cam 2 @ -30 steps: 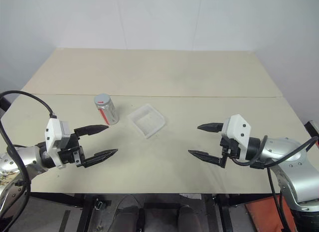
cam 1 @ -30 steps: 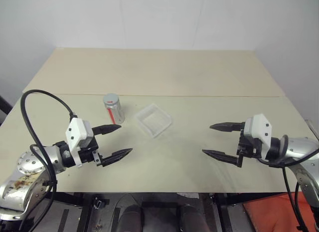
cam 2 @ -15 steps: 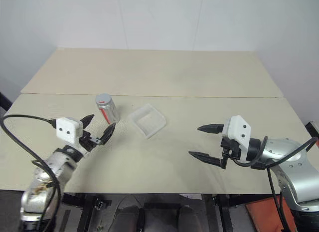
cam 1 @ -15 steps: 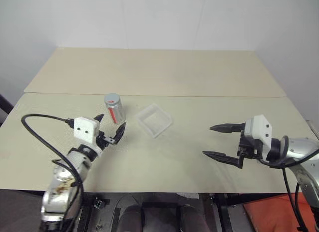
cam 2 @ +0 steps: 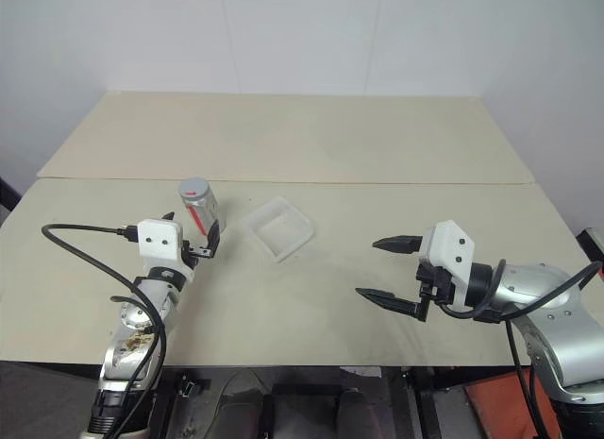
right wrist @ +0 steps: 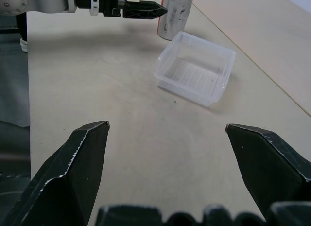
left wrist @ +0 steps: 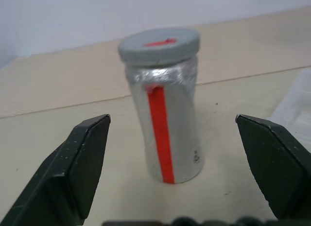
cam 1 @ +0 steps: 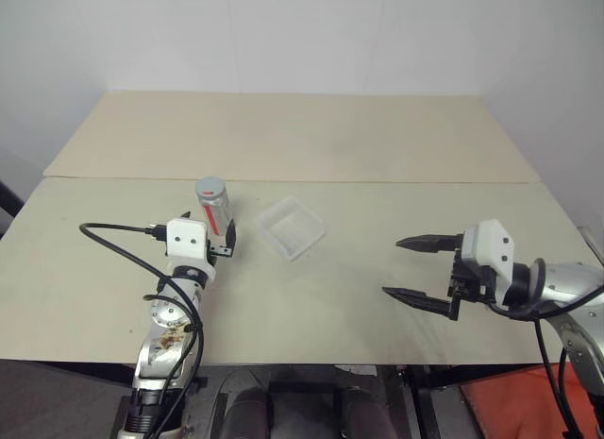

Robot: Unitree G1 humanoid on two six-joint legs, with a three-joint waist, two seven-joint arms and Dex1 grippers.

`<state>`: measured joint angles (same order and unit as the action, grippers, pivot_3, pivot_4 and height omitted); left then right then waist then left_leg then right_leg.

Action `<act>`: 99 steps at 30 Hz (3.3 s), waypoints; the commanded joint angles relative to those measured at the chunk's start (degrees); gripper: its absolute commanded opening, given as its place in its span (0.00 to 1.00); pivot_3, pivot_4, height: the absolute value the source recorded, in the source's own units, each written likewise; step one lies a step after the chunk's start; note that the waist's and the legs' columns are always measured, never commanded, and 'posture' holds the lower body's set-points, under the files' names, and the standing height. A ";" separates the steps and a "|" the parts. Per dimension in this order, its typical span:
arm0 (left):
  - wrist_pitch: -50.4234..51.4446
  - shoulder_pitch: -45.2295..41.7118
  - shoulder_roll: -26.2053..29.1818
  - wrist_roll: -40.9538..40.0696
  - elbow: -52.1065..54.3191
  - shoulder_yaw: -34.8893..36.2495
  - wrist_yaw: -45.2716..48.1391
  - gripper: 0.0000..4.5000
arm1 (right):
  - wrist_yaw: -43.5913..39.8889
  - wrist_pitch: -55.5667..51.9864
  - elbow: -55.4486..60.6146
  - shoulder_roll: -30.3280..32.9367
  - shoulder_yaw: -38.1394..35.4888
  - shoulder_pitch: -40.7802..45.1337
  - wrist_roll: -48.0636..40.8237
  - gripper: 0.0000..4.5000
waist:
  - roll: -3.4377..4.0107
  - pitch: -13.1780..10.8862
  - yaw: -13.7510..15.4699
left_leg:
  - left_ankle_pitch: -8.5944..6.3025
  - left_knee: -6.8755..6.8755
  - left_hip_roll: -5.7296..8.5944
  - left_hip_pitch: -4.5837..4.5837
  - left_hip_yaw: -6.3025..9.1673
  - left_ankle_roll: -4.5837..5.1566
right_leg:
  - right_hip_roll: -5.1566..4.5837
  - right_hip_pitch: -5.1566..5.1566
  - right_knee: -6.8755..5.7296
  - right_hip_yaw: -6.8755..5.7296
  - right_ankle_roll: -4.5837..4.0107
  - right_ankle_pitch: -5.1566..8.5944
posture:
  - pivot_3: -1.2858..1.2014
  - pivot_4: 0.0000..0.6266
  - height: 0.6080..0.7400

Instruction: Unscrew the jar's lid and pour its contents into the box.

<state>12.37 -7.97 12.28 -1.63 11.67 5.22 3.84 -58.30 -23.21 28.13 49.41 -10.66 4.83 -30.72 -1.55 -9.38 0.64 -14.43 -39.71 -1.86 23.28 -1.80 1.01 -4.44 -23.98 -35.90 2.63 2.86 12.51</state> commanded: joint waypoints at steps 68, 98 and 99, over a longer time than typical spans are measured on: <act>-2.57 -16.77 0.84 -4.94 -18.16 1.44 6.04 0.44 | -0.29 1.33 3.27 1.59 -3.13 0.51 -2.18 1.00 | -0.01 0.00 0.02 | 0.00 -0.02 0.02 0.02 0.01 -0.01 | 0.00 0.00 -0.01 -0.02 0.06 -0.04 | 0.52 0.24 1.00; 6.19 -26.63 19.19 -29.58 -11.49 -8.46 69.93 0.44 | 14.34 -17.18 -0.27 -18.75 17.73 34.01 -4.74 1.00 | 0.03 -0.01 -0.87 | 0.02 -0.06 -0.03 0.23 0.01 -0.02 | 0.02 -0.22 -0.08 -0.09 0.00 0.00 | 0.52 0.24 1.00; 5.72 -27.31 18.76 -29.20 -12.30 -8.85 70.42 0.44 | 14.78 -17.80 -0.34 -19.00 18.11 34.77 -4.53 1.00 | 0.02 -0.01 -0.91 | 0.02 -0.06 -0.04 0.24 0.01 -0.02 | 0.03 -0.23 -0.08 -0.09 0.00 0.00 | 0.52 0.24 1.00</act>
<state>19.73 -33.48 31.36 -31.21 -0.30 -3.57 73.37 -43.66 -40.45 26.43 30.46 7.62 37.78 -35.01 -1.52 -9.39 -0.27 -14.41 -39.77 -1.90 23.51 -1.77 1.00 -4.40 -24.21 -35.99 2.54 2.86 12.52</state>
